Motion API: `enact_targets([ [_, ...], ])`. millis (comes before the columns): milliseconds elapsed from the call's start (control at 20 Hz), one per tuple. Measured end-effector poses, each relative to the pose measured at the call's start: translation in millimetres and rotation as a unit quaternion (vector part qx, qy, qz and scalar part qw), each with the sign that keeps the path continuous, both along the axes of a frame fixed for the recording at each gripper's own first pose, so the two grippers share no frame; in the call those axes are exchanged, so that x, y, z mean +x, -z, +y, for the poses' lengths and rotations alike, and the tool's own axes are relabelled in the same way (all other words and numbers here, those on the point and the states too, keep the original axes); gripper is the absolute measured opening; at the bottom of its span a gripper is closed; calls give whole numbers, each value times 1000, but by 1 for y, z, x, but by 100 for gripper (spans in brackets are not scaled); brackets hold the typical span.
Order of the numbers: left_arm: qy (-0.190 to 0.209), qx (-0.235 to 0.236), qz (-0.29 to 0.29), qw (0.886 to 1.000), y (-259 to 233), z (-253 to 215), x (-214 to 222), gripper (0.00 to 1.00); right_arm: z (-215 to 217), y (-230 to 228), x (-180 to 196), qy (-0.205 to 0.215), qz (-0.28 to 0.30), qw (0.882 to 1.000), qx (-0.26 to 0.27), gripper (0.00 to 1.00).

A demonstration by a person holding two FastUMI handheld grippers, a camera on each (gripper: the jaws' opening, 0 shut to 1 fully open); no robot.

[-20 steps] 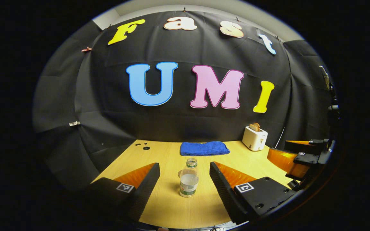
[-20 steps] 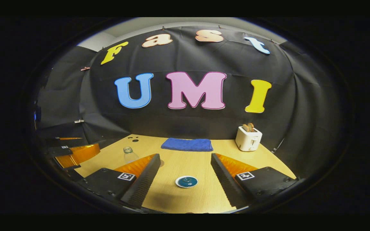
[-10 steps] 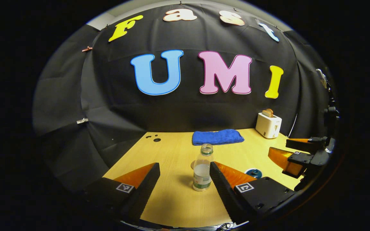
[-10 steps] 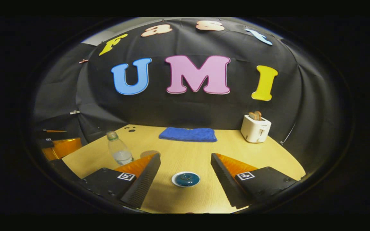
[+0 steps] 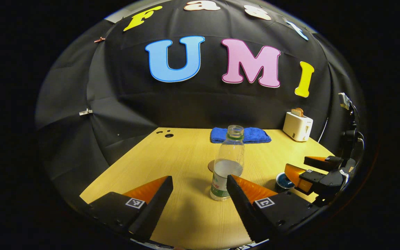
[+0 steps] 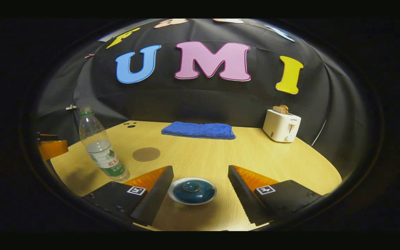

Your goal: Open the teacup lid with one hand, grasp the water bottle and pour water into the teacup with the other hand; after pouring, place the water bottle on the coaster and then close the teacup lid.

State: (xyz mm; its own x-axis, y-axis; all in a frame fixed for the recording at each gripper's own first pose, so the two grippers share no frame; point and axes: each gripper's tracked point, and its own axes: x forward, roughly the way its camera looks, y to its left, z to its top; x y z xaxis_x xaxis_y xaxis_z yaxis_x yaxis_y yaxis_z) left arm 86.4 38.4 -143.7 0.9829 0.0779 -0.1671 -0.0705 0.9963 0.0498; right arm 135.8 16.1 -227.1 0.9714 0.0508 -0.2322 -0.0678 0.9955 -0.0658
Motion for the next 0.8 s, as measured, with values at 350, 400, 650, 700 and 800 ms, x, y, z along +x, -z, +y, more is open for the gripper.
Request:
enact_targets([
  [350, 9, 4, 27, 1000, 40, 0, 3, 99, 14, 23, 8, -21, -4, 999, -40, 98],
  [400, 9, 3, 31, 999, 46, 1, 1, 99, 13, 25, 8, -17, -2, 999, -40, 97],
  [650, 11, 4, 35, 999, 51, 2, -4, 99, 14, 27, 11, -4, 5, 1000, -20, 77],
  [700, 12, 4, 36, 999, 53, 2, -2, 99, 14, 28, 12, -5, 8, 1000, -19, 71],
  [800, 11, 4, 36, 999, 52, 1, -1, 99, 16, 30, 12, -7, 10, 1000, -12, 59],
])
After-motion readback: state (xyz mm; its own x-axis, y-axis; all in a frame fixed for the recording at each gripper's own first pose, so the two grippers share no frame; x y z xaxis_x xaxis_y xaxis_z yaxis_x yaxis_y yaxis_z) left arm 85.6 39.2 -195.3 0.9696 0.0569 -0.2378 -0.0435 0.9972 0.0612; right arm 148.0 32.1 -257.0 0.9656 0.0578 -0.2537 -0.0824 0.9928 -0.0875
